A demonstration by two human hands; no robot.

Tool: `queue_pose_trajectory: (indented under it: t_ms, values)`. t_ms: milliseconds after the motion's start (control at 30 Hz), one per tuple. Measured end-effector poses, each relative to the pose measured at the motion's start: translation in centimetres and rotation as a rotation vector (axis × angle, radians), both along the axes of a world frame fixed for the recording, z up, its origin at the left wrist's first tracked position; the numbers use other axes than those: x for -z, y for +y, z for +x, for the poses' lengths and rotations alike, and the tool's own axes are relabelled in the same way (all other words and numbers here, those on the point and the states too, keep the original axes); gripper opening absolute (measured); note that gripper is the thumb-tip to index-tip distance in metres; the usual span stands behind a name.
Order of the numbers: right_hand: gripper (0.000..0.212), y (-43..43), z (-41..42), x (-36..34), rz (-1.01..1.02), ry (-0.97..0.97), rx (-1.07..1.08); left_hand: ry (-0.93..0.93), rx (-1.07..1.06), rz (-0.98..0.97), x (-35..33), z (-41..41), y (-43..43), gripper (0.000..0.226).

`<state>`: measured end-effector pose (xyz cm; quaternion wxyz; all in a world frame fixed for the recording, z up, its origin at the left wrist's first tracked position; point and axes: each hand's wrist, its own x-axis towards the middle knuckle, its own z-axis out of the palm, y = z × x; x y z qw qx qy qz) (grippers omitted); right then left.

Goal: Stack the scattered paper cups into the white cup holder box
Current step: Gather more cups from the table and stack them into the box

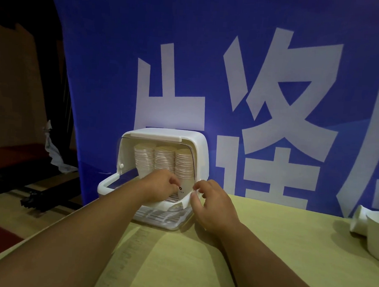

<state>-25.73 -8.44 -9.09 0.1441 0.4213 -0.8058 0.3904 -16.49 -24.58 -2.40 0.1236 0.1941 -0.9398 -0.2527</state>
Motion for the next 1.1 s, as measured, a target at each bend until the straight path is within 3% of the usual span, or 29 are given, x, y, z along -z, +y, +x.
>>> queue_pose_trajectory:
  t_ms: [133, 333, 633, 867, 1033, 1100]
  values:
    - [0.029, 0.9, 1.5, 0.1, 0.014, -0.034, 0.056, 0.114, -0.101, -0.205, -0.1, 1.8, 1.2, 0.018]
    - [0.013, 5.5, 4.6, -0.1, 0.130, -0.011, 0.176, 0.160, -0.094, -0.303, 0.7, 5.4, 6.5, 0.022]
    - [0.019, 17.6, 9.1, -1.1, 0.222, -0.106, 0.348, 0.189, 0.000, -0.220, 2.2, 8.2, 17.2, 0.023]
    - [0.035, 29.3, 10.5, -0.9, 0.305, -0.249, 0.497, 0.182, 0.150, -0.033, 5.2, 7.4, 27.4, 0.017]
    - [0.066, 36.7, 9.9, 0.0, 0.369, -0.287, 0.673, 0.108, 0.299, 0.124, 7.2, 5.4, 34.0, 0.004]
    - [0.088, 39.1, 9.2, 0.1, 0.320, -0.311, 0.753, 0.071, 0.357, 0.099, 7.6, 4.4, 36.4, 0.028]
